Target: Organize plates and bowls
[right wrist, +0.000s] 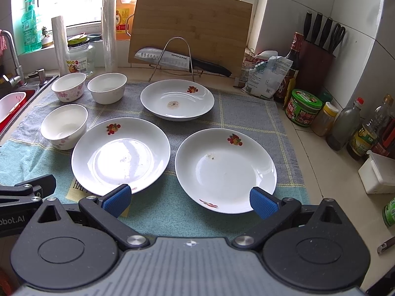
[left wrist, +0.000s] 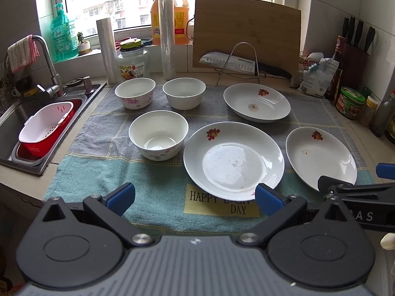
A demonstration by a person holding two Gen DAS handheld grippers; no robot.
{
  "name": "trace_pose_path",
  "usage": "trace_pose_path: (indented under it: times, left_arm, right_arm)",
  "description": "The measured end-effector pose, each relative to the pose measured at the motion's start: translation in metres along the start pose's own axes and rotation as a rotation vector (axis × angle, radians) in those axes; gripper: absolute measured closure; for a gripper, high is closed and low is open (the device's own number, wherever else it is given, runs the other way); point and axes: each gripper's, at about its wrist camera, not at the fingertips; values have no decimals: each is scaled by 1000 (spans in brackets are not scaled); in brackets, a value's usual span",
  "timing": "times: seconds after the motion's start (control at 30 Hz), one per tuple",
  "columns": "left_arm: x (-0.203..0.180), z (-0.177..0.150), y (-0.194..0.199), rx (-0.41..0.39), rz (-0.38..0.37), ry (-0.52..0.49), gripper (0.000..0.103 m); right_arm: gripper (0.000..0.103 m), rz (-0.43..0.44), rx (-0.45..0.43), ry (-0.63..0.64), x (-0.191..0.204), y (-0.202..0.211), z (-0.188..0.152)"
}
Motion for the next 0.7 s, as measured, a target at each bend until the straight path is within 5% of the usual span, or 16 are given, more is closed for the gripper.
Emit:
trace_pose_path:
  times: [0.7]
  left_arm:
    - [-5,13,-35,-45,-126,-37,1]
  right_arm:
    - [0,-5,-53,-1,-45,-25,-16]
Point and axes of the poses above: each gripper's, at about its wrist camera, not at the fingertips, and y roughly against the way its jaws point, x to its left, z to its top, and after that the axes turned 14 degrees about z, right-handed
